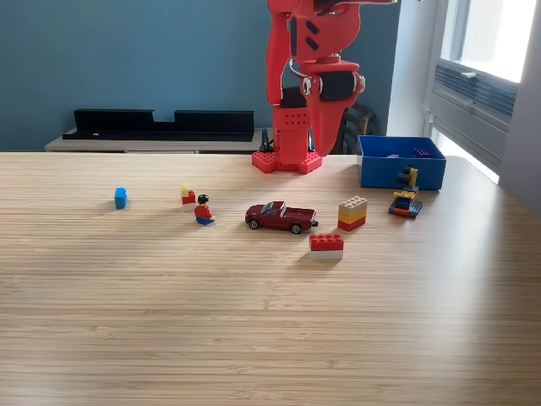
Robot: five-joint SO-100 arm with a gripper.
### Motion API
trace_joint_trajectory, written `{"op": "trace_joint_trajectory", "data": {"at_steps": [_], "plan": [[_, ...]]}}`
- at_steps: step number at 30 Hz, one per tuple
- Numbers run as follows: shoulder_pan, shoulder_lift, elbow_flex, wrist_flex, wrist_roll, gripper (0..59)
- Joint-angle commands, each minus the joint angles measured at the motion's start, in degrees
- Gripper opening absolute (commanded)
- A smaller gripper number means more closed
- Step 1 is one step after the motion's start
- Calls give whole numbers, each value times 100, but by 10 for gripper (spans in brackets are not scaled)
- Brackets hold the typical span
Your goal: Grasp a lego block and put it in the bin.
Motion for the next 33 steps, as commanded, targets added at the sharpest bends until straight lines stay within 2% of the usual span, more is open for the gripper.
{"op": "trace_joint_trajectory", "data": {"at_steps": [1, 5, 10, 15, 23, 33], "plan": [[-105, 466, 35, -88, -861, 158], [-299, 466, 141, -97, -1362, 249], [-519, 466, 369, -202, -1846, 310], [-650, 457, 844, -633, -2153, 313], [-633, 360, 1397, -1846, -2285, 307], [-712, -1318, 615, -1907, -1951, 283]]}}
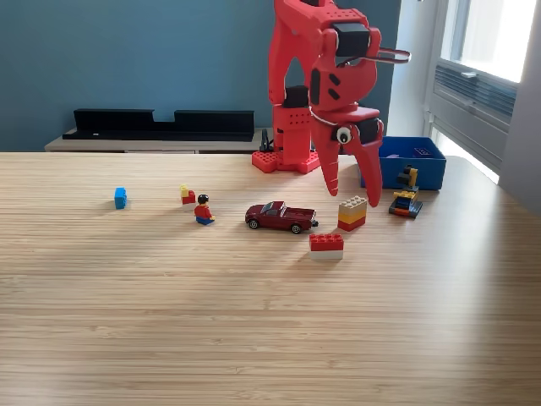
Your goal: Grasp a lego block and put it in the bin.
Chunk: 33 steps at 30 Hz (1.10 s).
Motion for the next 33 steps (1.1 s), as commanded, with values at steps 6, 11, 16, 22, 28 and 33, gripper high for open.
{"op": "trace_joint_trajectory", "data": {"at_steps": [6, 11, 16, 22, 28, 33], "plan": [[-123, -1107, -905, -70, 185, 241], [-158, -1459, -1151, -79, 396, 35], [-185, -1494, -1521, -105, 879, 0], [-229, -1459, -1687, -18, 1485, 0], [-290, -914, -2892, 1046, 2021, 0], [-624, 123, -2804, 1327, 2215, 0]]}}
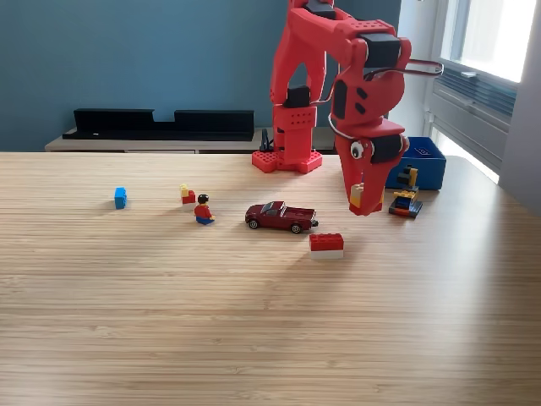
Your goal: Grasp a lego block and put it in the bin.
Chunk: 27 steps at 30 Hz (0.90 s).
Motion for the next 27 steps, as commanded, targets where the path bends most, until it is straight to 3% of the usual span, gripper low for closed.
{"op": "trace_joint_trajectory", "data": {"at_steps": [1, 11, 19, 27], "plan": [[-431, 1696, -325, 360, 211, 0], [-2382, 3182, 26, 1318, 659, 0], [-4184, 3252, 589, 1371, 1046, 0], [-5089, 3243, 1415, 1362, 809, 0]]}}
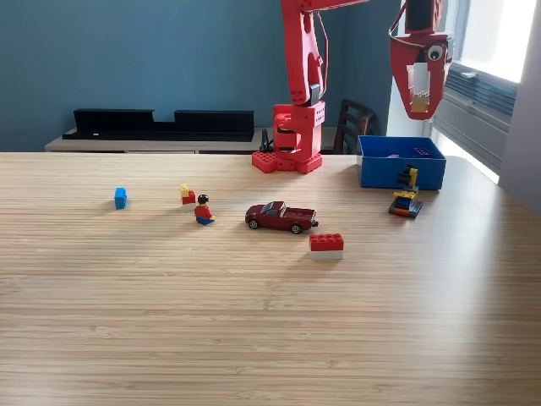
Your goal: Grasp a lego block and put it in the bin.
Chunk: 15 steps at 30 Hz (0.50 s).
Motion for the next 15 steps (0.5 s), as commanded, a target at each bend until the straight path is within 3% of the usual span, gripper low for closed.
{"op": "trace_joint_trajectory", "data": {"at_steps": [1, 8, 11, 13, 15], "plan": [[-422, 396, 290, 35, -105, 0], [-598, 387, 492, 0, -246, 6], [-598, 387, 448, -9, -378, 171], [-598, 387, 422, -9, -431, 234], [-598, 387, 422, -9, -483, 262]]}}
